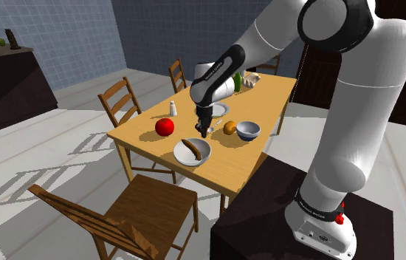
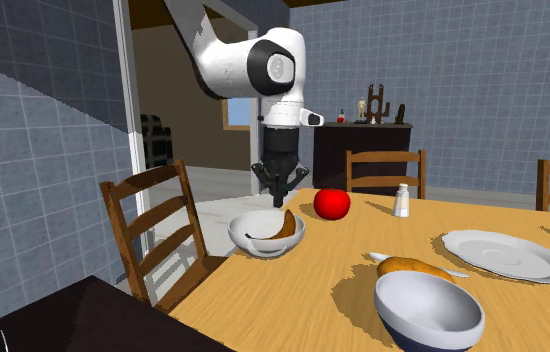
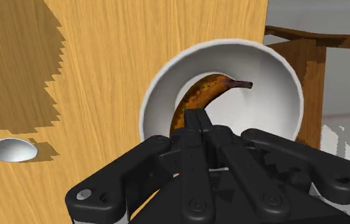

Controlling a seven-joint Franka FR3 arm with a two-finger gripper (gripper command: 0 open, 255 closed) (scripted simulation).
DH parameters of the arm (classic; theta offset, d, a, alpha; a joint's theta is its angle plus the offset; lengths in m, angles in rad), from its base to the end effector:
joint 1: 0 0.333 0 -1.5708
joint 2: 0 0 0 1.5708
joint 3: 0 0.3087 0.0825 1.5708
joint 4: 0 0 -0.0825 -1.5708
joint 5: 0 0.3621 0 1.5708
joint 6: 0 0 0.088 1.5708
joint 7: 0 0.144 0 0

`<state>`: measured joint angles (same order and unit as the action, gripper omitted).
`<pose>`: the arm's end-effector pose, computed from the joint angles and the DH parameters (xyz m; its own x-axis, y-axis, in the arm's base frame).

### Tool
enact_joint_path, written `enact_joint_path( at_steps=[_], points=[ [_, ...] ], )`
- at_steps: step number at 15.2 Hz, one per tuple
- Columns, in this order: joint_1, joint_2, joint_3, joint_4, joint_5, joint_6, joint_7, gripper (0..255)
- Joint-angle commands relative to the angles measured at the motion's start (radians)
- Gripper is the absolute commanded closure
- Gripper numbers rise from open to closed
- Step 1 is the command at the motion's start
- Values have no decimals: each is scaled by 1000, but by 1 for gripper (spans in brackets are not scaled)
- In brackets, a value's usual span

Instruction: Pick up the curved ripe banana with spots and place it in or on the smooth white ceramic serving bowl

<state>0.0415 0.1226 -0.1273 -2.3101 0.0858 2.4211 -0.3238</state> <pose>0.5028 -0.0414 0.2637 0.9849 0.1732 0.0020 0.1731 -0.9840 -0.0419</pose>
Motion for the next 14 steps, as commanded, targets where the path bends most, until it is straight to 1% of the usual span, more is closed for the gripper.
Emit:
enact_joint_path(
  at_steps=[1, 2, 4, 6, 7, 8, 10, 14],
  points=[
    [0, 0, 0, 0, 0, 0, 0, 0],
    [35, 27, -1, 15, -90, 25, 138, 0],
    [116, 101, -21, 72, -272, 35, 413, 0],
    [208, 195, -59, 161, -421, -3, 654, 0],
    [253, 250, -81, 216, -477, -36, 757, 0],
    [294, 308, -101, 277, -522, -76, 847, 0],
    [365, 437, -137, 415, -578, -172, 992, 0],
    [355, 469, -148, 409, -583, -129, 994, 0]
  ],
)
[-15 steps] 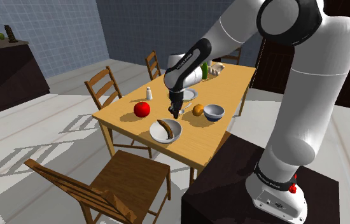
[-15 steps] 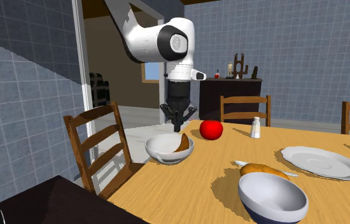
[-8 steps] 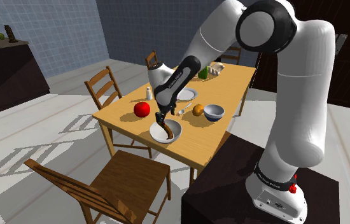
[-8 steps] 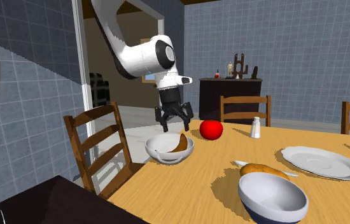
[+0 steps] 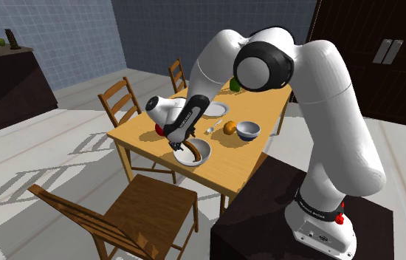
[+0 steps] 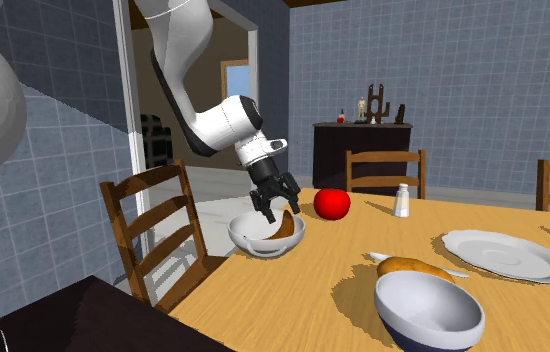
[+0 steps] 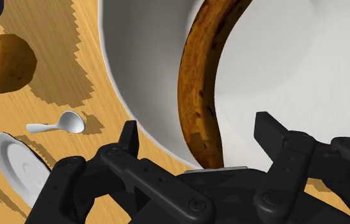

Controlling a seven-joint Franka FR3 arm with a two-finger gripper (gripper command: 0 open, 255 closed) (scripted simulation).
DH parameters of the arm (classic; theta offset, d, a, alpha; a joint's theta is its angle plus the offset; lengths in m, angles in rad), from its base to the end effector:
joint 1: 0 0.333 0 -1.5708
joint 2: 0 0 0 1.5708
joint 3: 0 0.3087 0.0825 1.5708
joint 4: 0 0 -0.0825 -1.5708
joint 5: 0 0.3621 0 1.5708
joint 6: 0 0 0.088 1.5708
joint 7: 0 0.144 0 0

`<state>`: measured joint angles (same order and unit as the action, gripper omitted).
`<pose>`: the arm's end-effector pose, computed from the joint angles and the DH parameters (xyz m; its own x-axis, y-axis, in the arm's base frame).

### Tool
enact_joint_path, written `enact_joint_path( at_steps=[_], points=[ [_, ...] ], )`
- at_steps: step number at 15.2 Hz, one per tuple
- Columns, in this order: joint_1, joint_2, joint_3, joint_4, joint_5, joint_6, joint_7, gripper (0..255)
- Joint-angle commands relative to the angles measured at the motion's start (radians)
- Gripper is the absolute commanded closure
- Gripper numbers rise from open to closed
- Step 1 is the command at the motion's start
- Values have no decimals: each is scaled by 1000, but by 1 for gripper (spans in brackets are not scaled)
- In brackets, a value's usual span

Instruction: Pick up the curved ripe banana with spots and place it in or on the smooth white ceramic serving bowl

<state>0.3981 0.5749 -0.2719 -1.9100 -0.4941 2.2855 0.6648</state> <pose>0.5888 0.0509 0.1712 0.9904 -0.1311 0.0448 -0.1359 -0.8552 0.5001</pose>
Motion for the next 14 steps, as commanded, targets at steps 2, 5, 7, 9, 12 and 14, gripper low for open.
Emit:
enact_joint_path(
  at_steps=[2, 5, 7, 9, 12, 14],
  points=[
    [-9, 33, -6, 7, -7, 27, 8, 0],
    [-14, 46, -9, 6, -9, 43, 9, 0],
    [-14, 46, -9, 6, -9, 44, 9, 0],
    [-14, 46, -9, 6, -9, 44, 9, 0],
    [-12, 46, -11, 6, -8, 44, 8, 0],
    [-9, 38, -14, -19, -15, 58, 19, 255]
  ],
)
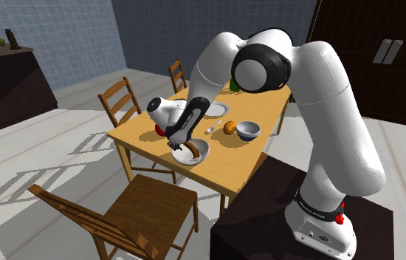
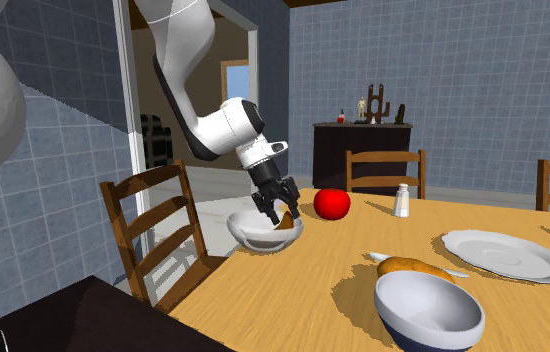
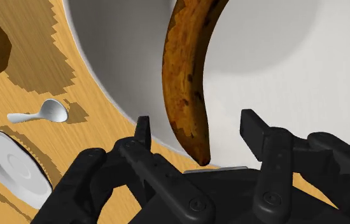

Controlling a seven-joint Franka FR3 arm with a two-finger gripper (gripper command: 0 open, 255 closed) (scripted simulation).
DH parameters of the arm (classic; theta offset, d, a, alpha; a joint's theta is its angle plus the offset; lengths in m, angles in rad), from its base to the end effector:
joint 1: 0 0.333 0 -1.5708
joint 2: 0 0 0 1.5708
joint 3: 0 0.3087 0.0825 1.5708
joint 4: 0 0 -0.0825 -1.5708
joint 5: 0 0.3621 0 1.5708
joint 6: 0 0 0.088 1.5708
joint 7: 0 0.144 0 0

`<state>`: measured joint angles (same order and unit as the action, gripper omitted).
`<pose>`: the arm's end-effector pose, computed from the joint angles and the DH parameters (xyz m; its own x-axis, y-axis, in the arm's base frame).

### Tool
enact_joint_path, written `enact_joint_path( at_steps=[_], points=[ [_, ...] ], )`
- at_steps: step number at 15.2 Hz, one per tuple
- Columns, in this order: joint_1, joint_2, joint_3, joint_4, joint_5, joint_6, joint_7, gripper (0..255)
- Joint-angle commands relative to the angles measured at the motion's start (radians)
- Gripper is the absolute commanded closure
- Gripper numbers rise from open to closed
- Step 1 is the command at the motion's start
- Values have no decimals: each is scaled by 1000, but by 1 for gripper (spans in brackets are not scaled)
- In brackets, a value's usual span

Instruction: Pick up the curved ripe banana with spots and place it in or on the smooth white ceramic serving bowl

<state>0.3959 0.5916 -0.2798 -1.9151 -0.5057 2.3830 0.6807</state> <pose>0.5974 0.0535 0.1650 0.9890 -0.1068 0.1025 -0.1426 -0.8740 0.4646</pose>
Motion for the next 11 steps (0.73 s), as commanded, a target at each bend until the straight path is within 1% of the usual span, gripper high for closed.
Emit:
enact_joint_path(
  at_steps=[1, 3, 7, 8, 11],
  points=[
    [-2, 5, -5, -19, -3, -51, 1, 255],
    [-12, 26, -6, -8, -2, -38, -3, 255],
    [-21, 22, -10, -6, -2, -38, -15, 255],
    [-10, 30, -3, 11, 4, -54, -7, 255],
    [-8, -3, -3, 4, 5, -78, -20, 255]
  ],
)
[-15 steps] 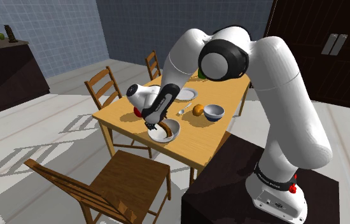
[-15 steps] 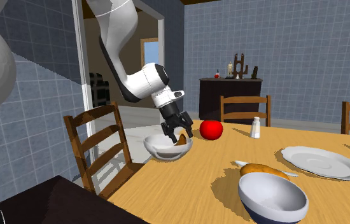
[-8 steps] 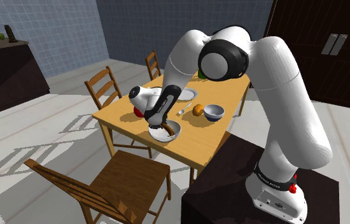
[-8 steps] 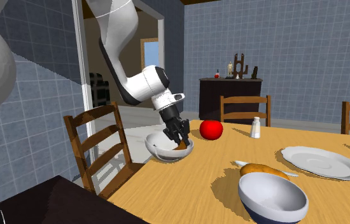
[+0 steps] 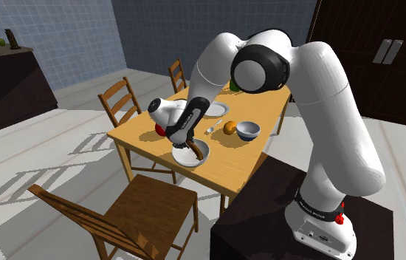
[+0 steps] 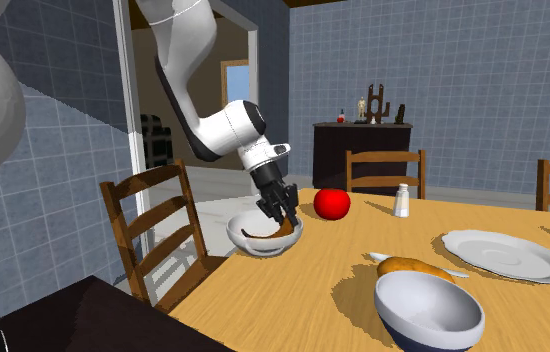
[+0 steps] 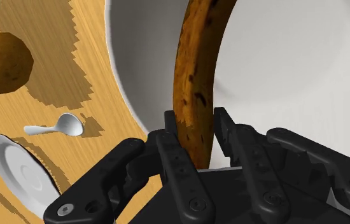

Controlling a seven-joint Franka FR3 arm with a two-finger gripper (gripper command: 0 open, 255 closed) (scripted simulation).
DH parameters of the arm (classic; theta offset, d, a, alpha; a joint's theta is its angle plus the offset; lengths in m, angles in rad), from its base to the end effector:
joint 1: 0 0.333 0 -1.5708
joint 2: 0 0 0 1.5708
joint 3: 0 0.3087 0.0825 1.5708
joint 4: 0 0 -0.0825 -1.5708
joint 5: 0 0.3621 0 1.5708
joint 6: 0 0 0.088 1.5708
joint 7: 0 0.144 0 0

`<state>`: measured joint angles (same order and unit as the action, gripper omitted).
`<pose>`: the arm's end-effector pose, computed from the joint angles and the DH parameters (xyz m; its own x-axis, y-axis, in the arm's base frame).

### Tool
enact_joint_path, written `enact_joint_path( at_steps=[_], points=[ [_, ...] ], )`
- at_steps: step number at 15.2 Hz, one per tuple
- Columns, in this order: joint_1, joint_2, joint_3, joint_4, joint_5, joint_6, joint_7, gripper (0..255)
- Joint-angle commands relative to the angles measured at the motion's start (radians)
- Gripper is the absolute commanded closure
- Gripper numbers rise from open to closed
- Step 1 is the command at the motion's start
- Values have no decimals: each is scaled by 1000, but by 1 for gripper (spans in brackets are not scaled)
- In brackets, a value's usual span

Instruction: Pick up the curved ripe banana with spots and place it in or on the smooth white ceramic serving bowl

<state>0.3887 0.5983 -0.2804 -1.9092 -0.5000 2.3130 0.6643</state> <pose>0.5901 0.0418 0.1603 0.9903 -0.1307 0.0465 -0.1363 -0.8538 0.5025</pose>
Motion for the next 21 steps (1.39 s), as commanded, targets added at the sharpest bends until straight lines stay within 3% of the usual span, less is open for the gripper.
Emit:
enact_joint_path(
  at_steps=[1, 21],
  points=[
    [0, -20, -3, -3, 0, -16, -8, 255],
    [17, -209, -8, 7, 12, -198, -94, 255]
  ],
)
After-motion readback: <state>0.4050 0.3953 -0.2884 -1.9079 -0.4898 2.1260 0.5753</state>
